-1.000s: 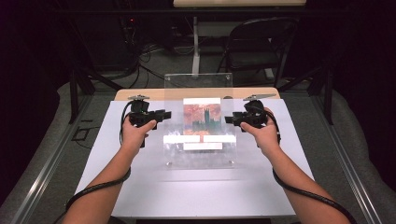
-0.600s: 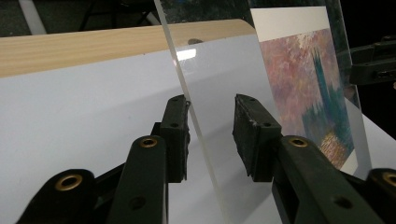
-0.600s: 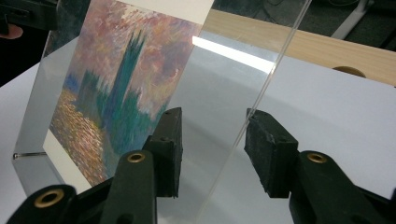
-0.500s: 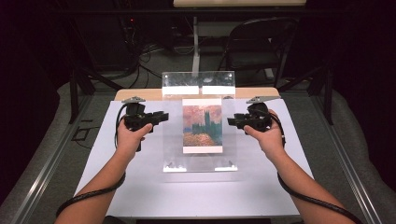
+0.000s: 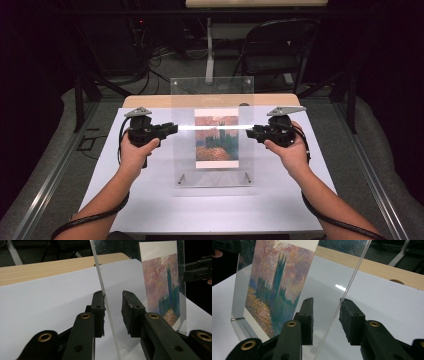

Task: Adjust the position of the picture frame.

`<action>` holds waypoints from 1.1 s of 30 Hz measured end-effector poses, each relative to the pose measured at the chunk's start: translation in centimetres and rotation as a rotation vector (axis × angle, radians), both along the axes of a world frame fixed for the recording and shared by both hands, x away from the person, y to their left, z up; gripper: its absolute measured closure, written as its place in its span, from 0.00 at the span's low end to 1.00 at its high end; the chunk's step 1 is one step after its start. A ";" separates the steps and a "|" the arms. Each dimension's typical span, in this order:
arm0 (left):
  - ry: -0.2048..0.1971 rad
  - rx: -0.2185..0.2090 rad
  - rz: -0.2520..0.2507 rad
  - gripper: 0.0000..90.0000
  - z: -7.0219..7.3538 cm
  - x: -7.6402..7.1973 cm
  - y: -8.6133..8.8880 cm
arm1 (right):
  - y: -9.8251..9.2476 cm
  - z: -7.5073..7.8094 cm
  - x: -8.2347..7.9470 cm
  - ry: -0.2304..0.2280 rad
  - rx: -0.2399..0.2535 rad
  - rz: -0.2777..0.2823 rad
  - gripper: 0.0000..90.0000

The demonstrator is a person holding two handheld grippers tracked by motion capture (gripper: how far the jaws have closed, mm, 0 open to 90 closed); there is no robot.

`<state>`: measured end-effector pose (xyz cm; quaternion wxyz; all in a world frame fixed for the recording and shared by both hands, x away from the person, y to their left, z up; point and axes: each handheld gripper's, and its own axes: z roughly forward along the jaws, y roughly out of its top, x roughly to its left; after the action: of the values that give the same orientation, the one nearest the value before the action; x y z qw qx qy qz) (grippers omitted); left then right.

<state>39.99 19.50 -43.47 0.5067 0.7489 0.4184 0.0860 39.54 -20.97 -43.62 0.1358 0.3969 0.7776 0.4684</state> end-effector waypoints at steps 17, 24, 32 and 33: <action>-0.032 0.015 0.011 0.83 0.6 -2.2 -0.1 | -0.2 0.3 -1.7 -0.012 0.033 -0.002 0.75; -0.051 -0.001 0.004 0.85 0.6 -3.3 0.1 | -0.3 0.3 -2.9 -0.038 0.048 -0.011 0.77; -0.066 -0.018 -0.007 0.87 0.6 -4.7 0.3 | -0.4 0.3 -4.4 -0.050 0.057 -0.012 0.78; -0.067 -0.021 -0.008 0.87 0.6 -4.9 0.3 | -0.4 0.3 -4.5 -0.053 0.058 -0.012 0.78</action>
<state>35.13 19.82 -42.91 0.5285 0.7420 0.3989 0.1048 35.01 -21.36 -43.33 0.1479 0.3927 0.7574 0.5003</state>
